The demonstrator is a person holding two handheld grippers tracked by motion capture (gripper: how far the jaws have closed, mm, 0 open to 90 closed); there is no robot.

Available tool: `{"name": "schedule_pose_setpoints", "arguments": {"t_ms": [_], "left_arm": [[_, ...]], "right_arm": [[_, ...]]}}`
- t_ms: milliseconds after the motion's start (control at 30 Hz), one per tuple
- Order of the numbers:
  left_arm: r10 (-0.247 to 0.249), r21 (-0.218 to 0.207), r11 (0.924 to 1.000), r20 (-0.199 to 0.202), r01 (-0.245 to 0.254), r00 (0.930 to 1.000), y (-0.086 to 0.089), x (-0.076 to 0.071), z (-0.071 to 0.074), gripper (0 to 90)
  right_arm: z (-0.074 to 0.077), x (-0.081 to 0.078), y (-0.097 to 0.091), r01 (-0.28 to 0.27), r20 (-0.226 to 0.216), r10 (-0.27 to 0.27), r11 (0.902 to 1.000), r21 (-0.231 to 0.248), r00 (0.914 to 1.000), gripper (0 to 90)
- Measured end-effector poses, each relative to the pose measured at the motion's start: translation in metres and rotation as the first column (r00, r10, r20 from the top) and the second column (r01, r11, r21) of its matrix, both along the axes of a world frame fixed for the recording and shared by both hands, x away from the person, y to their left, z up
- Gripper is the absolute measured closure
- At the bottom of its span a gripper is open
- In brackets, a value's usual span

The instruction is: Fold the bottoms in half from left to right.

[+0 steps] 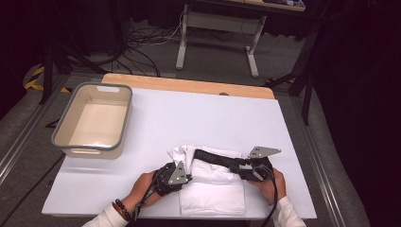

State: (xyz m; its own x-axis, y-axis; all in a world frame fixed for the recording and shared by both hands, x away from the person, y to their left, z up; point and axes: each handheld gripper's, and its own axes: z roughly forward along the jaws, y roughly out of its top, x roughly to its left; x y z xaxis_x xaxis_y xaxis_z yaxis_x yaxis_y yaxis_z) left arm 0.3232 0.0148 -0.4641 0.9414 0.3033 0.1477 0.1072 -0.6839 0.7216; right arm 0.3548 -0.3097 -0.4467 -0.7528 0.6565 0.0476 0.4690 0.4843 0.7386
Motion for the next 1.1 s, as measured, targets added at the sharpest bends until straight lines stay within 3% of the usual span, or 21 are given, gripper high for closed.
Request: {"name": "schedule_pose_setpoints", "arguments": {"t_ms": [33, 67, 167, 233, 333, 400, 433, 467, 500, 567, 633, 700, 733, 800, 867, 900, 933, 1000, 1100], "left_arm": [[0.004, 0.003, 1.0, 0.001, -0.004, 1.0, 0.0, -0.001, 0.0, 85.8], [0.007, 0.002, 1.0, 0.004, -0.007, 1.0, 0.0, -0.001, 0.0, 84.8], [0.009, -0.001, 1.0, 0.003, -0.009, 1.0, 0.001, 0.0, 0.0, 83.8], [0.027, 0.001, 0.9996, -0.008, -0.027, 0.9996, 0.004, 0.001, 0.001, 79.8], [0.08, 0.017, 0.9966, -0.009, -0.08, 0.9967, 0.009, 0.003, 0.005, 72.2], [0.099, -0.018, 0.9949, -0.022, -0.099, 0.9948, 0.017, 0.005, 0.01, 72.0], [0.124, -0.065, 0.99, -0.02, -0.125, 0.9921, 0.023, 0.009, 0.016, 70.8], [0.124, -0.065, 0.99, -0.02, -0.125, 0.9921, 0.023, 0.009, 0.016, 70.8], [0.146, -0.112, 0.9824, -0.035, -0.149, 0.9886, 0.025, 0.015, 0.02, 70.7], [0.158, -0.123, 0.9793, -0.03, -0.161, 0.987, 0.025, 0.019, 0.022, 69.2], [0.181, -0.132, 0.9741, -0.027, -0.184, 0.983, 0.018, 0.03, 0.026, 68.1], [0.196, -0.125, 0.9722, -0.028, -0.198, 0.9803, 0.013, 0.033, 0.026, 67.8], [0.196, -0.107, 0.9747, -0.018, -0.197, 0.9805, 0.005, 0.039, 0.026, 66.9], [0.196, -0.11, 0.974, -0.026, -0.198, 0.9802, 0.002, 0.041, 0.025, 65.9], [0.162, -0.133, 0.9767, -0.058, -0.168, 0.9851, -0.004, 0.044, 0.025, 63.9], [0.119, -0.172, 0.9765, -0.078, -0.131, 0.9899, -0.005, 0.043, 0.026, 60.3], [0.107, -0.186, 0.9752, -0.084, -0.121, 0.9908, -0.006, 0.041, 0.027, 60.1], [0.092, -0.187, 0.9764, -0.098, -0.109, 0.9909, -0.007, 0.039, 0.027, 57.3], [0.029, -0.222, 0.9728, -0.162, -0.065, 0.9863, -0.007, 0.035, 0.026, 52.8]], "right_arm": [[0.0, 0.0, 0.0, 0.0, 0.0, 0.0, 1.0, 0.0, 1.0, 65.7], [0.003, -0.007, 0.004, -0.033, 0.042, 0.034, 0.9988, -0.036, 0.9985, 72.0], [0.005, -0.011, 0.007, -0.048, 0.064, 0.052, 0.9968, -0.063, 0.9966, 73.9], [0.009, -0.018, 0.008, -0.071, 0.108, 0.077, 0.9956, -0.06, 0.9912, 74.8], [0.021, -0.034, 0.008, -0.141, 0.188, 0.141, 0.9899, -0.014, 0.9719, 74.5], [0.027, -0.044, 0.008, -0.185, 0.226, 0.183, 0.9826, -0.009, 0.9568, 74.2], [0.029, -0.053, 0.009, -0.229, 0.238, 0.225, 0.9734, -0.012, 0.9448, 74.0], [0.029, -0.053, 0.009, -0.229, 0.238, 0.225, 0.9734, -0.012, 0.9448, 74.0], [0.03, -0.063, 0.01, -0.259, 0.25, 0.256, 0.9657, -0.022, 0.9339, 74.1], [0.029, -0.067, 0.011, -0.269, 0.254, 0.266, 0.9629, -0.024, 0.9299, 74.0], [0.028, -0.079, 0.011, -0.291, 0.271, 0.287, 0.9563, -0.026, 0.9187, 73.6], [0.028, -0.082, 0.011, -0.297, 0.27, 0.29, 0.9549, -0.016, 0.9182, 73.6], [0.025, -0.089, 0.013, -0.301, 0.273, 0.298, 0.9532, -0.033, 0.9147, 73.4], [0.023, -0.092, 0.014, -0.3, 0.272, 0.301, 0.9527, -0.046, 0.914, 73.3], [0.019, -0.096, 0.015, -0.305, 0.26, 0.306, 0.9513, -0.042, 0.9161, 73.2], [0.016, -0.098, 0.016, -0.306, 0.249, 0.305, 0.9513, -0.038, 0.919, 73.2], [0.013, -0.099, 0.017, -0.304, 0.243, 0.307, 0.9512, -0.049, 0.9201, 72.4], [0.009, -0.103, 0.017, -0.305, 0.238, 0.313, 0.9498, -0.068, 0.9197, 70.8], [0.007, -0.104, 0.015, -0.277, 0.233, 0.282, 0.9592, -0.055, 0.9306, 63.6]]}}
